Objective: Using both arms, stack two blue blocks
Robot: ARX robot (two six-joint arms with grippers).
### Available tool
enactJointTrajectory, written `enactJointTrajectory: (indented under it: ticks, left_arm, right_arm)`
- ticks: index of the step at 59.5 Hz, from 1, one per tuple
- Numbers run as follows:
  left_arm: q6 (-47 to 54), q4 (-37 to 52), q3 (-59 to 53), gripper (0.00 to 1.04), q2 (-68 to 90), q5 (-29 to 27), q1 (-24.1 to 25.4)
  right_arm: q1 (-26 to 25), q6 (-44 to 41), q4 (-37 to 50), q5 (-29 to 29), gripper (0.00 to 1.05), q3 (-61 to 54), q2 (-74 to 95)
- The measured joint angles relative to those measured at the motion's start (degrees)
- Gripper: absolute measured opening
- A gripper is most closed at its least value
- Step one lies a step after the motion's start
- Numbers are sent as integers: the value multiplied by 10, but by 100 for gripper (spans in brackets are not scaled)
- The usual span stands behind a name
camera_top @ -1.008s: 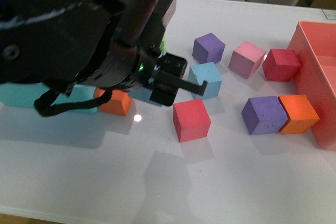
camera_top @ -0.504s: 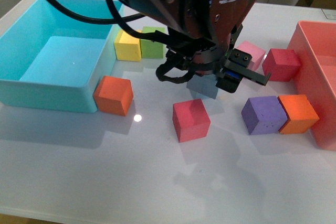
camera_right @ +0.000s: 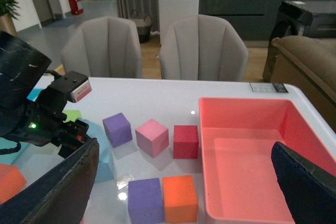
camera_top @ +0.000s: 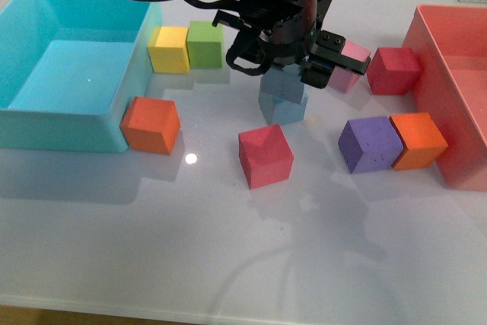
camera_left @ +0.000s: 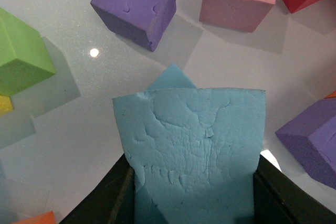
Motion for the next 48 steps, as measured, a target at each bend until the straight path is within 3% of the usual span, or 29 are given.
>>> enactJointTrajectory:
  ticks: [48]
  left_arm:
    - [-1,-17,51,42,52,-3,5]
  right_arm:
    - [0,0,0,0,96,0,0]
